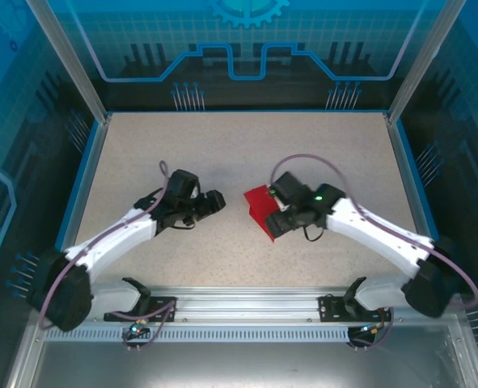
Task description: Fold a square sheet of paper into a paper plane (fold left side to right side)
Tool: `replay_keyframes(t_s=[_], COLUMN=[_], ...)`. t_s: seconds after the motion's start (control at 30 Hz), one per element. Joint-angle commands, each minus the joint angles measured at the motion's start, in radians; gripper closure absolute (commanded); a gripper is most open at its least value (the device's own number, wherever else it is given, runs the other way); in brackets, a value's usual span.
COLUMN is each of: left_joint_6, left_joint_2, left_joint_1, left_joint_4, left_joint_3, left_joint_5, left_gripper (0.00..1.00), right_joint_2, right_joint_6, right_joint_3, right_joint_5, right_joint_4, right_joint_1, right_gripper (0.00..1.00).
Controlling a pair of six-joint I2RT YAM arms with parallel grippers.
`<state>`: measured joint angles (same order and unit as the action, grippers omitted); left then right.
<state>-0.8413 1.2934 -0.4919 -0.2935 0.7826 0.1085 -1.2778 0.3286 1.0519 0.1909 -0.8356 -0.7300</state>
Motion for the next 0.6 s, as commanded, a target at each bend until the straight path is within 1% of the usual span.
replay_keyframes(t_s=[0.0,0.13,0.23,0.37,0.47,0.5,0.53,0.57], left_joint_6=[-0.061,-0.075,-0.112,-0.142,-0.141,-0.140,-0.141,-0.140], left_joint_2=[0.121,0.297,0.407,0.513,0.574,0.591,0.608,0.623], left_joint_1=[-0.035,-0.065,-0.071,-0.073,-0.076,-0.077,-0.077,-0.078], left_joint_4=[0.177,0.257,0.305,0.349,0.354,0.355,0.355,0.354], left_joint_3=[0.041,0.127,0.178,0.235,0.283,0.295,0.308,0.317], left_joint_5=[0.150,0.198,0.210,0.213,0.234,0.239,0.243,0.246], left_gripper=[0.21,0.23,0.25,0.28,0.32,0.34,0.36,0.38], right_joint_2=[0.085,0.139,0.172,0.192,0.193,0.192,0.190,0.187], right_joint_6=[-0.002,0.028,0.078,0.095,0.088,0.087,0.090,0.093], right_joint_3=[-0.108,-0.220,-0.317,-0.402,-0.434,-0.443,-0.451,-0.459], right_joint_5=[-0.323,-0.488,-0.604,-0.695,-0.743,-0.755,-0.764,-0.765], right_joint_4=[0.239,0.333,0.423,0.467,0.477,0.483,0.490,0.493], right_joint_1=[0.121,0.254,0.354,0.460,0.510,0.524,0.539,0.549], right_gripper=[0.14,0.14,0.14,0.14,0.17,0.19,0.27,0.31])
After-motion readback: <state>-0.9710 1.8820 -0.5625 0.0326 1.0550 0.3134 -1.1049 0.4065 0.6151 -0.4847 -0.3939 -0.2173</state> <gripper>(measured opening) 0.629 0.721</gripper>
